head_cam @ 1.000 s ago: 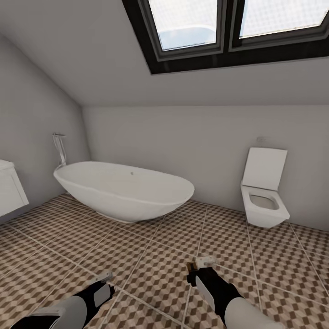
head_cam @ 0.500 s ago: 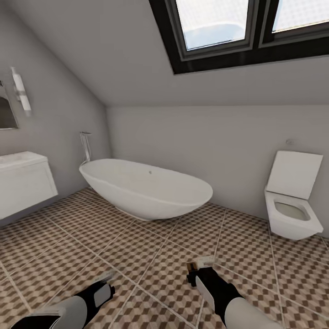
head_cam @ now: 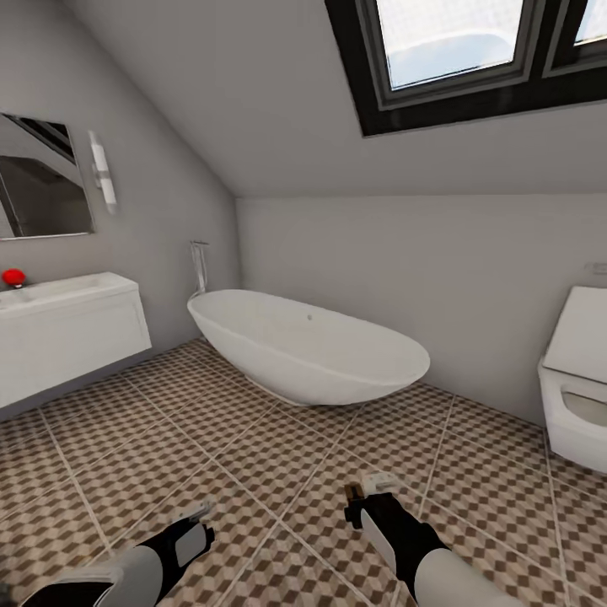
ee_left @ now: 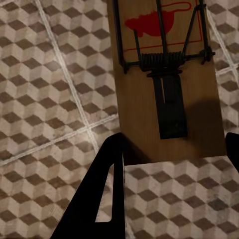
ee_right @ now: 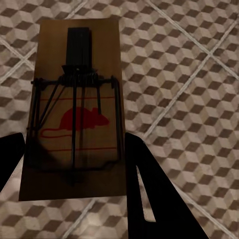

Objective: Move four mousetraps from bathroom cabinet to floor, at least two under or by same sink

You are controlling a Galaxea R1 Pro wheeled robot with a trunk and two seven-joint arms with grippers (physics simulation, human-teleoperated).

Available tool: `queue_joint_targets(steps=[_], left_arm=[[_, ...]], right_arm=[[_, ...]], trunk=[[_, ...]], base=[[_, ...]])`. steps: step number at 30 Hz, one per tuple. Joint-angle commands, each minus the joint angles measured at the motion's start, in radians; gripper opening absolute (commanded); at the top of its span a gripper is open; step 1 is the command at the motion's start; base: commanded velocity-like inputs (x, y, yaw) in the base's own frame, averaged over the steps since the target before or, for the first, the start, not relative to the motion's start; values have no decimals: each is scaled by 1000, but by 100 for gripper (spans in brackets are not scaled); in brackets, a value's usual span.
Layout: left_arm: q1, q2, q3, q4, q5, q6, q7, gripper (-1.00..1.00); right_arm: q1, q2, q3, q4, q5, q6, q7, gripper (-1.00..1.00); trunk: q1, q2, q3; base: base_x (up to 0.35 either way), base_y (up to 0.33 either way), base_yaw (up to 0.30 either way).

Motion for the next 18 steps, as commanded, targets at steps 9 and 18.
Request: queue_joint_targets(steps=[9, 18], left_arm=[[-1, 3, 2, 0, -3, 5, 3, -100], [-1, 5, 3, -1, -2, 5, 3, -100]], right_arm=[[0, -2, 8, -2, -13, 7, -4, -100], [0, -3, 8, -2, -13, 8, -4, -100]], trunk=[[0, -1, -1], [0, -1, -1]], base=[[140, 0, 60], [316, 0, 1]])
